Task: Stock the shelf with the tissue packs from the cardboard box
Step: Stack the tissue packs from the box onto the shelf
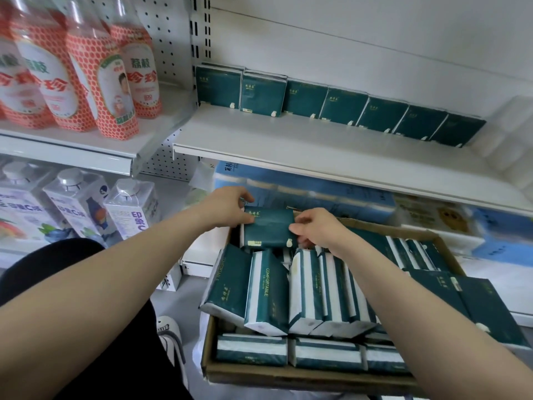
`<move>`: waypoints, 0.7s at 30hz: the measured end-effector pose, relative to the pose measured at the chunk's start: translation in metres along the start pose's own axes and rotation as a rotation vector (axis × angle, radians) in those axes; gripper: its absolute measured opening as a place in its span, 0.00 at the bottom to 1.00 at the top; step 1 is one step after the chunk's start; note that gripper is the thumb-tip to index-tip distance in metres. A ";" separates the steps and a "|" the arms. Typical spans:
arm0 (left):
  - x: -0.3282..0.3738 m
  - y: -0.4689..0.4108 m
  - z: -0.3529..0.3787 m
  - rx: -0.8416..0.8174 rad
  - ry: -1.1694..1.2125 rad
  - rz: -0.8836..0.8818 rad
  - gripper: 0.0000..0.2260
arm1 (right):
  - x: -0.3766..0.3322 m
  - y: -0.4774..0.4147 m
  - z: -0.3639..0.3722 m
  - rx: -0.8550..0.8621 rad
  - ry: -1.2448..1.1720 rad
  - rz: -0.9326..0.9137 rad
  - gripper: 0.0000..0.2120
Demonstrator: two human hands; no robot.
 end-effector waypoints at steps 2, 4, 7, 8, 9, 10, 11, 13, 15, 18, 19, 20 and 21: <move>0.008 0.001 -0.006 0.048 0.067 0.040 0.22 | -0.002 0.002 -0.010 0.096 -0.030 -0.022 0.09; 0.016 0.002 -0.014 0.104 0.168 0.071 0.24 | -0.008 0.005 -0.022 0.171 -0.100 -0.061 0.08; 0.027 -0.003 -0.027 0.197 0.360 0.089 0.25 | -0.018 0.009 -0.041 0.254 -0.210 -0.120 0.07; 0.031 -0.006 -0.030 0.226 0.418 0.092 0.26 | -0.021 0.009 -0.049 0.295 -0.226 -0.138 0.06; 0.035 -0.009 -0.033 0.257 0.464 0.093 0.25 | -0.025 0.009 -0.057 0.336 -0.227 -0.158 0.05; 0.040 -0.012 -0.036 0.288 0.498 0.096 0.25 | -0.028 0.009 -0.064 0.367 -0.229 -0.179 0.03; 0.044 -0.015 -0.039 0.316 0.520 0.102 0.23 | -0.032 0.009 -0.071 0.388 -0.241 -0.197 0.03; 0.054 -0.023 -0.042 0.349 0.535 0.123 0.19 | -0.040 0.007 -0.084 0.422 -0.275 -0.222 0.02; 0.065 -0.032 -0.045 0.346 0.558 0.153 0.16 | -0.044 0.003 -0.096 0.454 -0.291 -0.233 0.03; 0.080 -0.050 -0.049 0.359 0.589 0.187 0.14 | -0.048 -0.007 -0.111 0.470 -0.296 -0.239 0.08; 0.084 -0.055 -0.049 0.371 0.602 0.199 0.14 | -0.049 -0.009 -0.115 0.473 -0.297 -0.243 0.09; 0.087 -0.060 -0.050 0.380 0.620 0.214 0.13 | -0.050 -0.012 -0.118 0.480 -0.294 -0.249 0.09; 0.092 -0.068 -0.050 0.386 0.636 0.231 0.13 | -0.052 -0.016 -0.123 0.491 -0.287 -0.254 0.09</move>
Point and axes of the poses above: each hand's wrist, its own y-axis away from the middle knuckle, its own z-axis out of the palm, x = y × z, the point moved 5 cm from there along -y, towards the middle knuckle, and after that the axes turned 7 degrees about y, right-handed, at the moved point
